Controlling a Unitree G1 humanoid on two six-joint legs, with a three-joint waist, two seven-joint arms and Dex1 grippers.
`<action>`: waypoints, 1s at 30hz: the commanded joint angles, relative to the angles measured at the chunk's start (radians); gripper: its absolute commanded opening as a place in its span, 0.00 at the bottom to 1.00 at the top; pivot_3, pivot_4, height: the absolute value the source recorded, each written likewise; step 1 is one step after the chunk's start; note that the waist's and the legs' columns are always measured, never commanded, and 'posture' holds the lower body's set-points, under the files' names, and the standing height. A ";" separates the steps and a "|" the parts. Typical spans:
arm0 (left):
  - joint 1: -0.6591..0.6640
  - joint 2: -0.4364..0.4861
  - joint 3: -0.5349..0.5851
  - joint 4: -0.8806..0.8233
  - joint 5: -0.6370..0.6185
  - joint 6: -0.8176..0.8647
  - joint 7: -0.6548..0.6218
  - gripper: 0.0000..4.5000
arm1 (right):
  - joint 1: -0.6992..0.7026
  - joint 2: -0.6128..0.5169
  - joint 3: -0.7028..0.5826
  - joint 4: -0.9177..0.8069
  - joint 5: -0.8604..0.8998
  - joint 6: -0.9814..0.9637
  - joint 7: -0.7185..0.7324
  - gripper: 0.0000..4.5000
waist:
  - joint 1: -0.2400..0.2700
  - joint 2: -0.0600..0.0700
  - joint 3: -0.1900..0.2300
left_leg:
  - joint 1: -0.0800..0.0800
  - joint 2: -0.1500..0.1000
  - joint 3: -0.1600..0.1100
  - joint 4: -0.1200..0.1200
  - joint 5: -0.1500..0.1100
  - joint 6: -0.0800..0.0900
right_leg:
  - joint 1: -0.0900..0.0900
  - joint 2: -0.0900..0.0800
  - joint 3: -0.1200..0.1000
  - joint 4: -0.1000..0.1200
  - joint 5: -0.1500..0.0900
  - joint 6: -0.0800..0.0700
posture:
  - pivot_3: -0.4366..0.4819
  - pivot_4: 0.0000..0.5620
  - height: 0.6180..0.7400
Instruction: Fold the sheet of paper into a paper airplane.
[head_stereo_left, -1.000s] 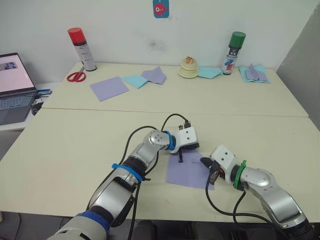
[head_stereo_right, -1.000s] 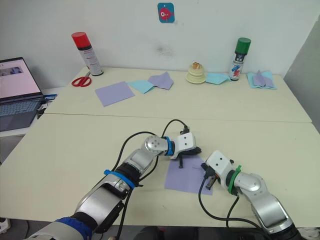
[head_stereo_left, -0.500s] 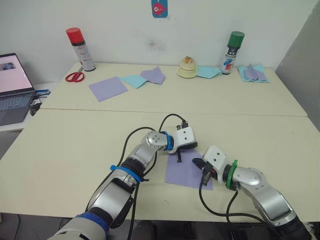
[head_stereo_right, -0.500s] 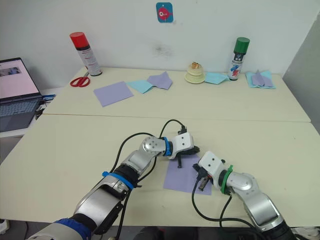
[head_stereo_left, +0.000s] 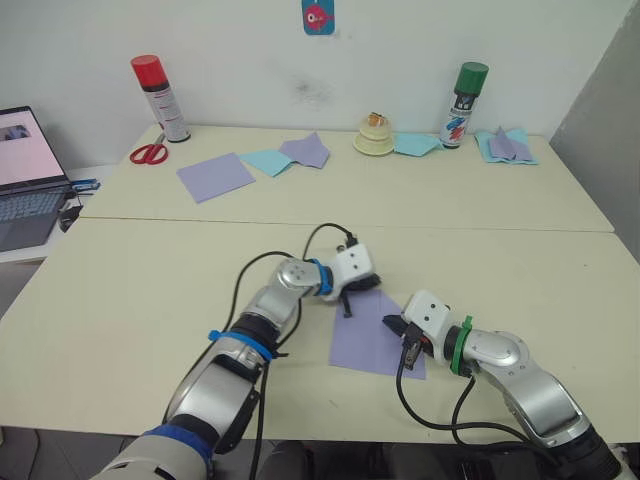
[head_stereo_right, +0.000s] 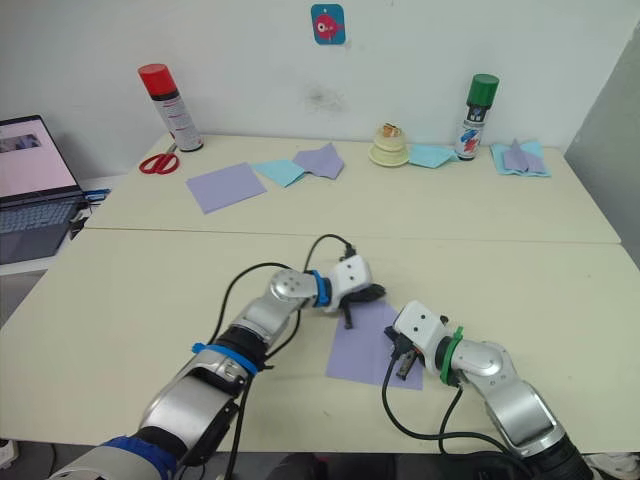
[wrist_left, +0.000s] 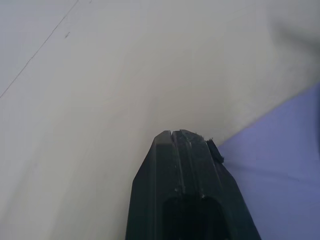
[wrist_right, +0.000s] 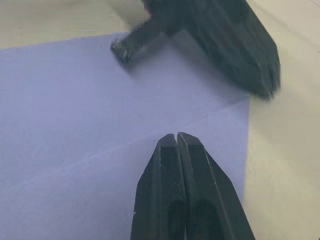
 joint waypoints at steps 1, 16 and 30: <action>-0.011 0.033 0.104 -0.109 -0.109 0.077 -0.042 0.00 | 0.022 -0.010 0.028 0.042 -0.027 0.043 0.002 0.01 | 0.000 0.000 0.001 | -0.001 0.000 0.000 0.000 0.001 -0.002 | 0.000 0.000 0.000 0.000 0.000 0.000 | 0.48 0.27 0.81; 0.292 0.044 0.508 -0.727 -0.750 1.032 0.158 0.35 | 0.017 -0.013 0.022 0.059 -0.027 0.035 0.005 0.00 | 0.004 0.000 0.003 | -0.002 0.000 -0.002 0.000 0.002 -0.004 | -0.001 -0.001 0.001 -0.001 0.000 0.000 | 0.48 0.27 0.81; 0.308 -0.022 0.533 -0.671 -0.843 1.271 0.347 0.75 | -0.003 -0.015 0.025 0.075 -0.029 0.031 0.021 0.00 | 0.005 0.000 0.003 | -0.001 0.000 -0.002 0.000 0.002 -0.005 | 0.000 -0.001 0.001 -0.001 0.000 0.000 | 0.48 0.27 0.81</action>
